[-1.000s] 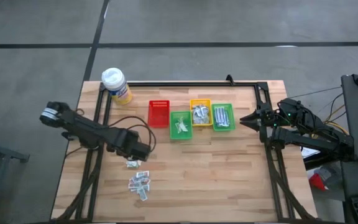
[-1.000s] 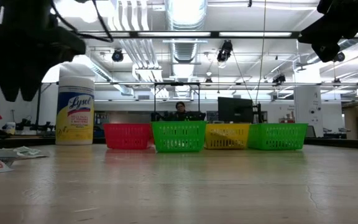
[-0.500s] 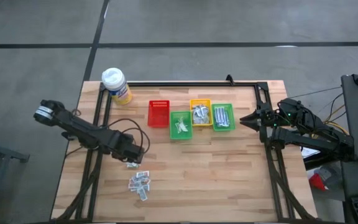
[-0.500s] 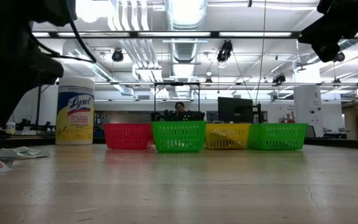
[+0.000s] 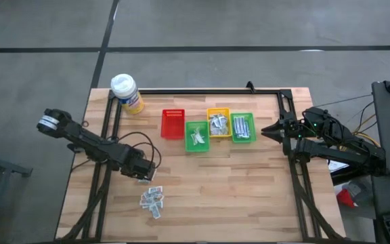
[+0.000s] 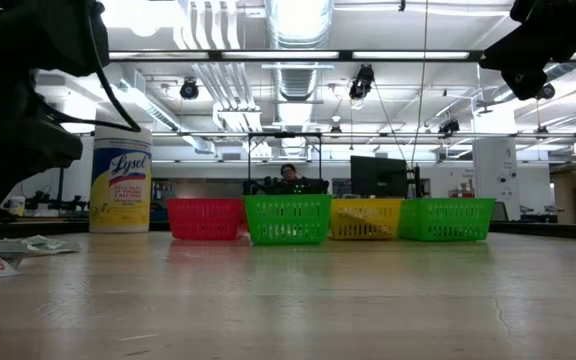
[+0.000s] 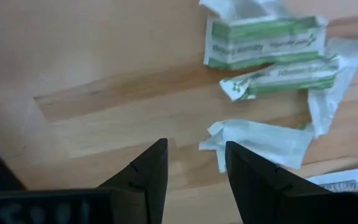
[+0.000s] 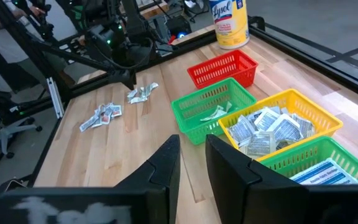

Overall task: Pick & Place First Aid Supplies
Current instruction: Put the bandage into the left green basket

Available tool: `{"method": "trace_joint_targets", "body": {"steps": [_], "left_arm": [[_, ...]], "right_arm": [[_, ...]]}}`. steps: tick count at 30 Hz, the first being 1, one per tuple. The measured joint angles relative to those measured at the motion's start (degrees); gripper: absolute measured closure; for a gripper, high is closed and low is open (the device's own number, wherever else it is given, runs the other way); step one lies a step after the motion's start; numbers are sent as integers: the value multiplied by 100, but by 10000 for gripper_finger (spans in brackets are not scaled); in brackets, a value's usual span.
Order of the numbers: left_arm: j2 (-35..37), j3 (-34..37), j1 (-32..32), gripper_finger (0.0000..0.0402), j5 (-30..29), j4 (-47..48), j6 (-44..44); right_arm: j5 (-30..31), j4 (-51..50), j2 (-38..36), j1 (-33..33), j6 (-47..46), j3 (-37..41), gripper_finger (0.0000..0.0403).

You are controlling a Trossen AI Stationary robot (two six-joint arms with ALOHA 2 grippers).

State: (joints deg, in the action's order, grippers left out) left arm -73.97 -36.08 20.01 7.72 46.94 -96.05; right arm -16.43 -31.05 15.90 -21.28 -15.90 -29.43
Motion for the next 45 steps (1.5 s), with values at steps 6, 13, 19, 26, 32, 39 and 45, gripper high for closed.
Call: {"method": "trace_joint_targets", "body": {"steps": [6, 13, 19, 26, 32, 39, 45], "left_arm": [[0, 37, 4, 248, 18, -98, 16], [-11, 114, 4, 248, -63, -306, 30], [-11, 305, 2, 255, -74, -582, 28], [0, 372, -2, 291, -74, -638, 26], [0, 374, 0, 314, -87, -638, 26], [-10, 273, 3, 325, -114, -430, 126], [-11, 245, 2, 331, -164, -385, 149]], "right_arm": [[2, -1, -2, 0, 0, 0, 333], [0, 0, -2, 0, 0, 0, 322], [2, 0, 0, 0, 0, 0, 319], [2, 0, -2, 0, 0, 0, 330], [2, 0, -1, 0, 0, 0, 334], [0, 0, -2, 0, 0, 0, 323], [1, 0, -1, 0, 0, 0, 318]]}}
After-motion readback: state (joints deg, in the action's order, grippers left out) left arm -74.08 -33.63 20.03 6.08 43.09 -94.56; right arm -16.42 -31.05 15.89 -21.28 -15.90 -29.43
